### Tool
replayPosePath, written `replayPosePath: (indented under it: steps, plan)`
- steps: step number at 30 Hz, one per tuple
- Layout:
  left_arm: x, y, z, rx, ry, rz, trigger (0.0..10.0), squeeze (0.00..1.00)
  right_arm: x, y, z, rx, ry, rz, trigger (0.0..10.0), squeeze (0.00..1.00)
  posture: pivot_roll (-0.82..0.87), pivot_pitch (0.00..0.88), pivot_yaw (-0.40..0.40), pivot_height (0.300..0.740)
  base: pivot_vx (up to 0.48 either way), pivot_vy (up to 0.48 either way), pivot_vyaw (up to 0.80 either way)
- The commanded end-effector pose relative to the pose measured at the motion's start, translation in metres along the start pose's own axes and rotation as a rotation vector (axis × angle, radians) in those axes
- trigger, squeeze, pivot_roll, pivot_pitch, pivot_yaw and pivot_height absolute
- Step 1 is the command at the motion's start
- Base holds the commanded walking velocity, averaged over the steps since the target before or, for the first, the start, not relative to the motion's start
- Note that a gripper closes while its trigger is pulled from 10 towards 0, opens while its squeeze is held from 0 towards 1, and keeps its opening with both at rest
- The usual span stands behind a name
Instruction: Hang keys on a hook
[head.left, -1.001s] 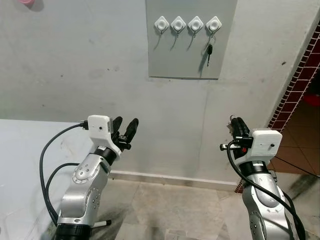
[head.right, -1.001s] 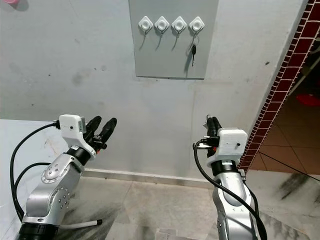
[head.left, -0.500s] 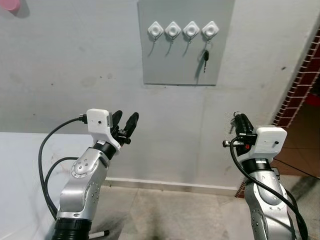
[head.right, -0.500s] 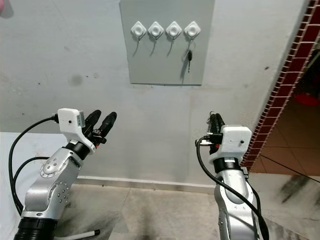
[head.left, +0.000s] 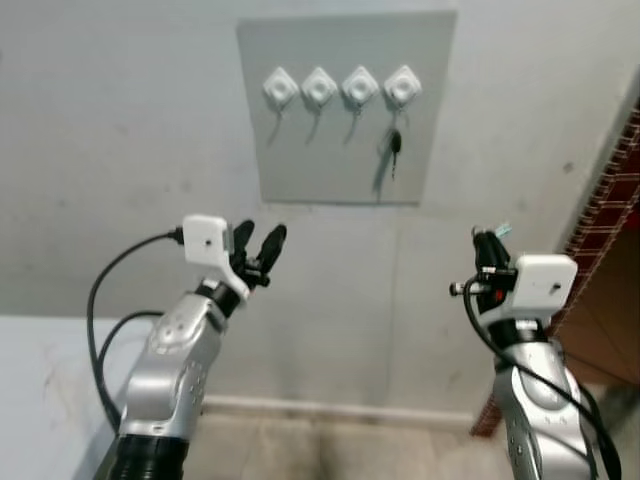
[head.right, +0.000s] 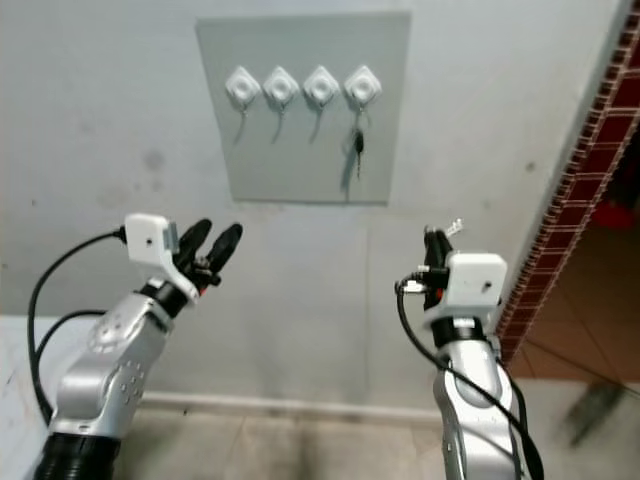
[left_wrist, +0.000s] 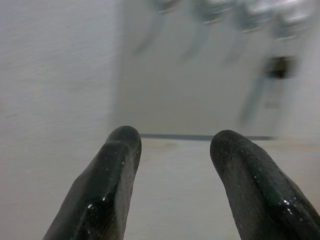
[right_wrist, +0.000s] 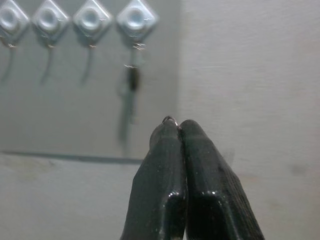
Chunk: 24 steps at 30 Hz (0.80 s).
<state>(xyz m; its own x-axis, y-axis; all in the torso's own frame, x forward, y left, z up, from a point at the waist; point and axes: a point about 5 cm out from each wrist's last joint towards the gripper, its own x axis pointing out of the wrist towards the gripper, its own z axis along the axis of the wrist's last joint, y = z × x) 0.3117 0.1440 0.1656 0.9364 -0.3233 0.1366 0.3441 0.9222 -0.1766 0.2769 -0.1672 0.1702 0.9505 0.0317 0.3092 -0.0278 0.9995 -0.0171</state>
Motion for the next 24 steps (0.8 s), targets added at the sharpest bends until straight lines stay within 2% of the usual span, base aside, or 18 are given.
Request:
replayPosePath:
  steps: [1,4,7,17,19,22,24]
  plan:
    - [0.003,0.000,0.003,0.004,0.001,0.009,10.0,0.00,0.002,0.002,0.004,-0.005,-0.013,0.016,10.0,0.00,0.09,0.000,0.058,0.740,0.465,0.000,0.00]
    - [0.003,0.000,0.002,0.002,0.005,0.020,10.0,0.00,0.001,0.002,0.004,-0.006,-0.011,0.017,10.0,0.00,0.09,0.000,0.059,0.740,0.322,0.000,0.00]
    - [0.004,-0.001,0.004,-0.004,-0.012,0.030,10.0,0.00,0.001,0.002,0.003,-0.007,-0.003,0.019,10.0,0.00,0.09,0.000,0.059,0.740,0.000,0.000,0.00]
    - [0.010,0.001,0.012,-0.001,-0.029,0.067,10.0,0.00,0.005,0.003,-0.009,-0.042,0.119,0.046,10.0,0.00,0.09,0.000,0.057,0.740,0.000,0.000,0.00]
    - [0.012,0.001,0.015,0.004,-0.035,0.059,10.0,0.00,0.009,0.004,-0.009,-0.082,0.124,0.055,10.0,0.00,0.09,0.000,0.057,0.740,0.000,0.000,0.00]
    - [0.013,0.000,0.019,0.015,-0.043,0.050,10.0,0.00,0.013,0.006,-0.006,-0.075,0.110,0.083,10.0,0.00,0.09,0.000,0.054,0.740,0.000,0.000,0.00]
    - [0.016,0.000,0.023,0.024,-0.057,0.031,10.0,0.00,0.019,0.010,0.000,-0.070,0.073,0.144,10.0,0.00,0.09,0.000,0.053,0.740,0.000,0.000,0.00]
